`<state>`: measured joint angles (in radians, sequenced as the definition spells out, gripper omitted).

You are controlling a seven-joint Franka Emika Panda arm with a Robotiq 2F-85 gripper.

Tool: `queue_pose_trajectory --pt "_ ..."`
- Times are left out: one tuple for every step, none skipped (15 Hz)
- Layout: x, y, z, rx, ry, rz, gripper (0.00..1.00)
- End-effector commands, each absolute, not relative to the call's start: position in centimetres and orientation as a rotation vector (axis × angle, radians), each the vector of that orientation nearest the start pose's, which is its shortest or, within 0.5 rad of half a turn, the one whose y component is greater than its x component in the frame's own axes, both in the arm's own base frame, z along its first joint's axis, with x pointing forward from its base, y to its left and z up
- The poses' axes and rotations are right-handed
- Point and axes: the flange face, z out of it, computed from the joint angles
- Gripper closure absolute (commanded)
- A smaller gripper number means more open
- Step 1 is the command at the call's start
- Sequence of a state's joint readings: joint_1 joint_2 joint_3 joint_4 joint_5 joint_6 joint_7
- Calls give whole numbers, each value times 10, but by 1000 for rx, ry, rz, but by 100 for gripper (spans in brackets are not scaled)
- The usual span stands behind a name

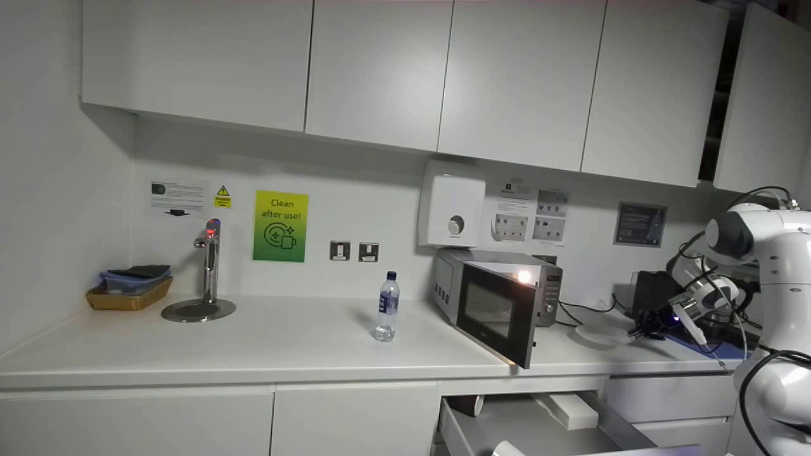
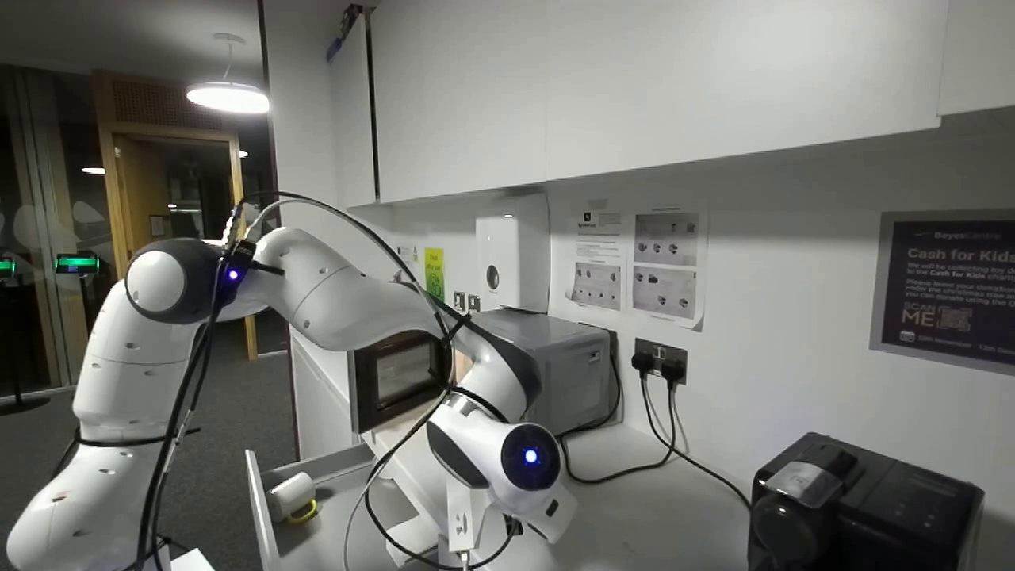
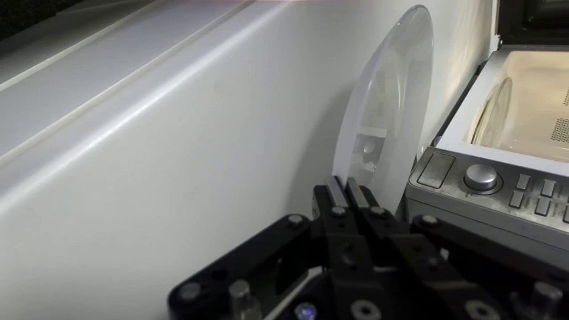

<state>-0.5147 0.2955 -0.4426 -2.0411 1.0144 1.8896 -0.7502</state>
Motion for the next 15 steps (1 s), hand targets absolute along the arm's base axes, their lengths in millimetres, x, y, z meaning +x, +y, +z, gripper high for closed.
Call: queue_pose_trajectory --pt "381 -425 305 -2154 787 -456 99" --pt "380 -425 304 -2156 770 -465 99" --pt "380 -425 302 -2158 755 -473 99" --pt "380 -425 302 -2162 742 -479 99" --pt "380 -425 302 -2166 727 -491 99" --pt "380 -425 301 -2166 716 -500 99" --pt "380 -425 301 -2166 707 -508 99" --pt "380 -425 301 -2164 701 -513 99" --pt "380 -426 300 -2162 693 -516 99" --pt "381 -426 299 -2153 694 -513 99" --pt "381 -425 299 -2144 694 -507 99" --pt "381 -426 298 -2131 693 -499 99" --pt "381 -426 298 -2122 694 -494 99" --pt "382 -427 297 -2114 692 -489 99" --pt "382 -428 297 -2106 690 -484 99"
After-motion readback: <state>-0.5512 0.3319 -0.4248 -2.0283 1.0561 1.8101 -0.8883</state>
